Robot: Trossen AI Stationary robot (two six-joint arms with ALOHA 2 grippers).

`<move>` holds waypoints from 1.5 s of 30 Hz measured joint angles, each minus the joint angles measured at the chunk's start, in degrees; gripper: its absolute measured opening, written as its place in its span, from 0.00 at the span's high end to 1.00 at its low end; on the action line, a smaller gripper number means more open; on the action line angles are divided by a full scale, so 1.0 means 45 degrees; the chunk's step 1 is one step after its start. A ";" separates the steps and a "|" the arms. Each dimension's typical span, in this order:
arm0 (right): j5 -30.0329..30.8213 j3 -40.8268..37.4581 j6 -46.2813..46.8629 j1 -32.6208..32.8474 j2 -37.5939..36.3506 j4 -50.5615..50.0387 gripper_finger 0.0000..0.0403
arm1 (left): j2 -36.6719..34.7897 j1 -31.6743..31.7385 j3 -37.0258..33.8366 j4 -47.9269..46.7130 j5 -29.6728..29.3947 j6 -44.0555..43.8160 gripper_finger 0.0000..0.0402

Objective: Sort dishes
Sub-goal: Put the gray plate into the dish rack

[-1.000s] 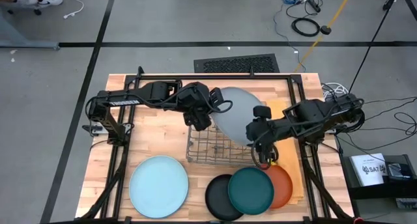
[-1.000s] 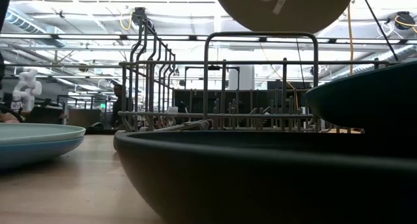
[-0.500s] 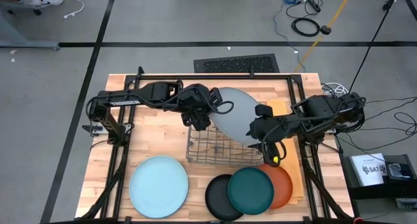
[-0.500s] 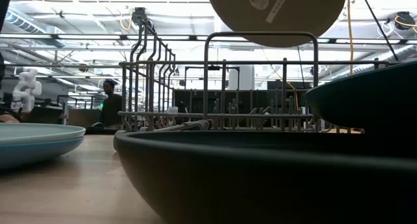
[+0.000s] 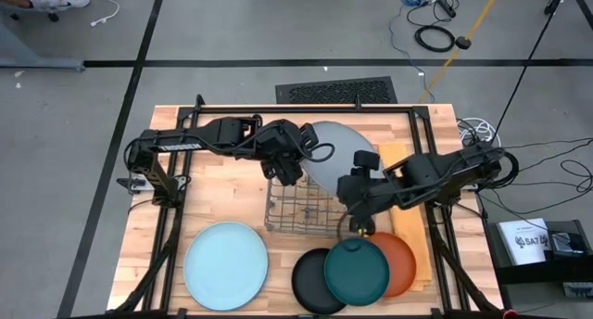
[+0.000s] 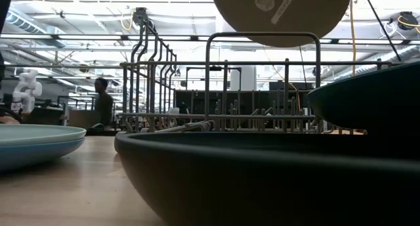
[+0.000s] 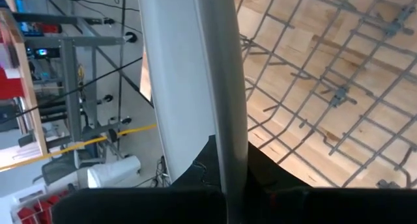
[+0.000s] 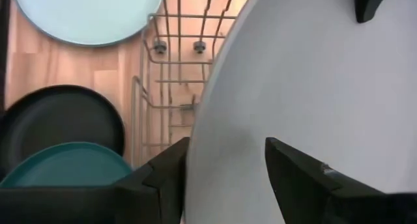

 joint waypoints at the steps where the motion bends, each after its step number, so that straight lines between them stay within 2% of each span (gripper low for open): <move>1: -0.0005 0.0000 -0.0031 0.0000 0.0102 0.0009 0.55 | 0.0000 -0.0038 0.0001 0.0044 -0.0015 -0.0109 0.98; 4: 0.0057 0.0000 -0.0010 0.0069 0.0291 0.0016 0.64 | 0.0000 -0.0068 -0.0005 -0.0032 -0.0031 -0.0139 0.98; 9: 0.0754 0.0000 0.0431 0.0386 0.0393 -0.0022 0.92 | 0.0005 -0.0095 -0.0031 -0.0322 -0.0086 -0.0350 0.98; 10: 0.0983 0.0000 0.0593 0.0485 0.0393 -0.0026 0.95 | 0.0005 -0.0103 -0.0034 -0.0328 -0.0163 -0.0418 0.98; 14: 0.1583 0.0000 0.1610 0.0795 0.0393 -0.0211 0.97 | 0.0010 -0.0116 -0.0034 -0.0014 -0.0731 -0.0892 0.89; 22: 0.2127 0.0019 0.3054 0.1372 0.0413 -0.0239 0.99 | -0.0397 -0.0229 -0.0029 0.0455 -0.1295 -0.2108 0.51; 25: 0.2538 0.0019 0.3799 0.1633 0.0413 -0.0209 0.99 | -0.0700 -0.0591 -0.0029 0.0900 -0.2863 -0.2621 0.42; 29: 0.2606 0.0014 0.5088 0.2115 0.0433 -0.0346 0.99 | -0.1419 -0.0899 -0.0001 0.0978 -0.4507 -0.3031 0.41; 31: 0.2382 -0.0010 0.5799 0.2374 0.0608 -0.0240 0.99 | -0.1887 -0.0946 0.0044 0.1148 -0.4636 -0.3570 0.42; 34: 0.3045 -0.0024 0.6819 0.2746 0.0921 -0.0310 0.99 | -0.2582 -0.1083 0.0044 0.1146 -0.4547 -0.4319 0.44; 39: 0.4883 -0.0023 0.9092 0.3184 0.1495 -0.0625 0.99 | -0.3902 -0.1106 0.0029 0.1693 -0.4428 -0.6552 0.47; 42: 0.6907 -0.0022 1.0734 0.3533 0.1558 -0.0806 0.99 | -0.4774 -0.1130 0.0039 0.2061 -0.4100 -0.8322 0.48; 45: 0.8771 -0.0002 1.2564 0.3962 0.1851 -0.0941 0.99 | -0.5445 -0.1116 0.0029 0.2102 -0.3069 -1.0090 0.50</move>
